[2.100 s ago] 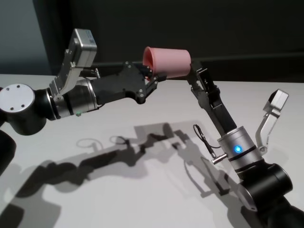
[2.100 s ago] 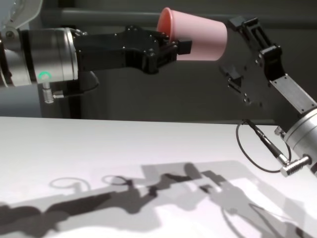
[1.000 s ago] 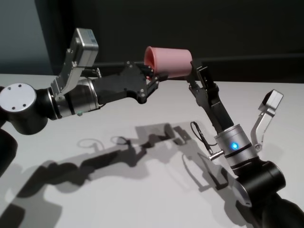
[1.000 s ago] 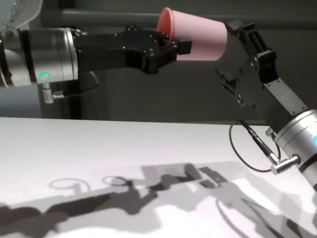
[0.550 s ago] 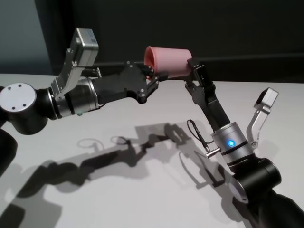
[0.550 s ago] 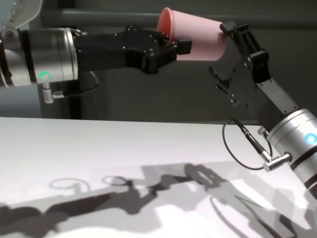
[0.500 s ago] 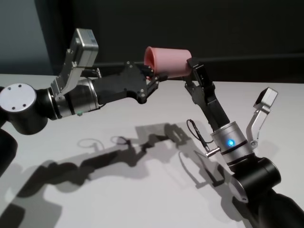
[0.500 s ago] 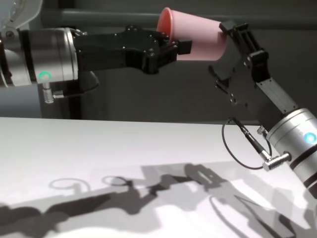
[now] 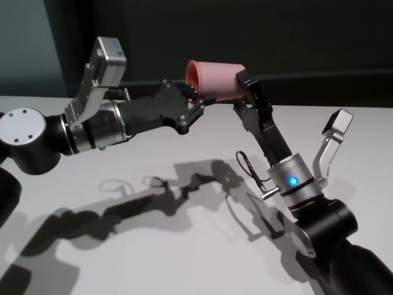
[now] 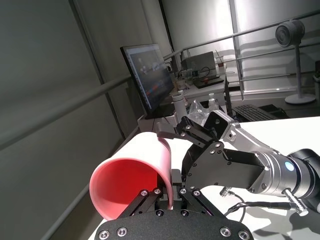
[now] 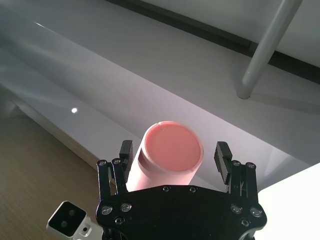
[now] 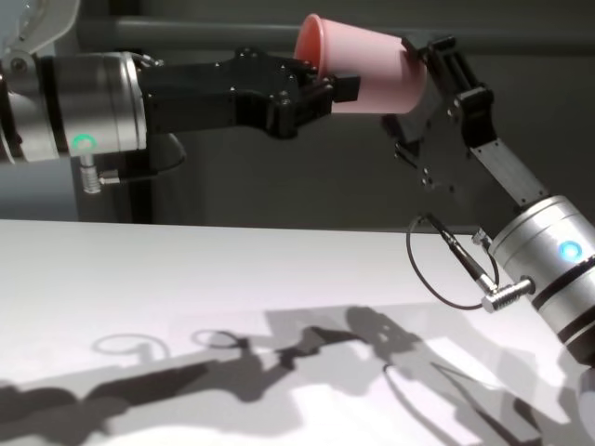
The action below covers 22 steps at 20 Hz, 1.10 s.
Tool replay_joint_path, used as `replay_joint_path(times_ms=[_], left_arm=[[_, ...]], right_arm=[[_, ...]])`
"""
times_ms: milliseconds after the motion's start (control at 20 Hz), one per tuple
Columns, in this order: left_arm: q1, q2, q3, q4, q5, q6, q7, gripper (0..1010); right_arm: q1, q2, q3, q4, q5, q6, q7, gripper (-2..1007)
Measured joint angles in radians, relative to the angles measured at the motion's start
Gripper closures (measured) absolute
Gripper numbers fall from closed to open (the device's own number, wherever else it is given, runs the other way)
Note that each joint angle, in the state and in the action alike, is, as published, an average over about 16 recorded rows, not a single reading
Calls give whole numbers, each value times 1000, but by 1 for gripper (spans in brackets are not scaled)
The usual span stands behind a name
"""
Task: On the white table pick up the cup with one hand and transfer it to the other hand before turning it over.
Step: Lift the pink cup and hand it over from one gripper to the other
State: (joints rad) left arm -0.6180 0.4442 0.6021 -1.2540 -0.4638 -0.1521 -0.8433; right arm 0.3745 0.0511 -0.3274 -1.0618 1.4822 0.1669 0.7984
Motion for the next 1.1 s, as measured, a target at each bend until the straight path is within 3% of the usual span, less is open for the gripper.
replay_joint_path(times_ms=[650, 1100], left_arm=[[0, 0, 0, 0, 0, 0, 0, 960], [0, 0, 0, 0, 0, 0, 0, 960]], right_arm=[[41, -4, -32, 47, 23, -3, 21, 3], [49, 0, -51, 54, 37, -10, 27, 3]])
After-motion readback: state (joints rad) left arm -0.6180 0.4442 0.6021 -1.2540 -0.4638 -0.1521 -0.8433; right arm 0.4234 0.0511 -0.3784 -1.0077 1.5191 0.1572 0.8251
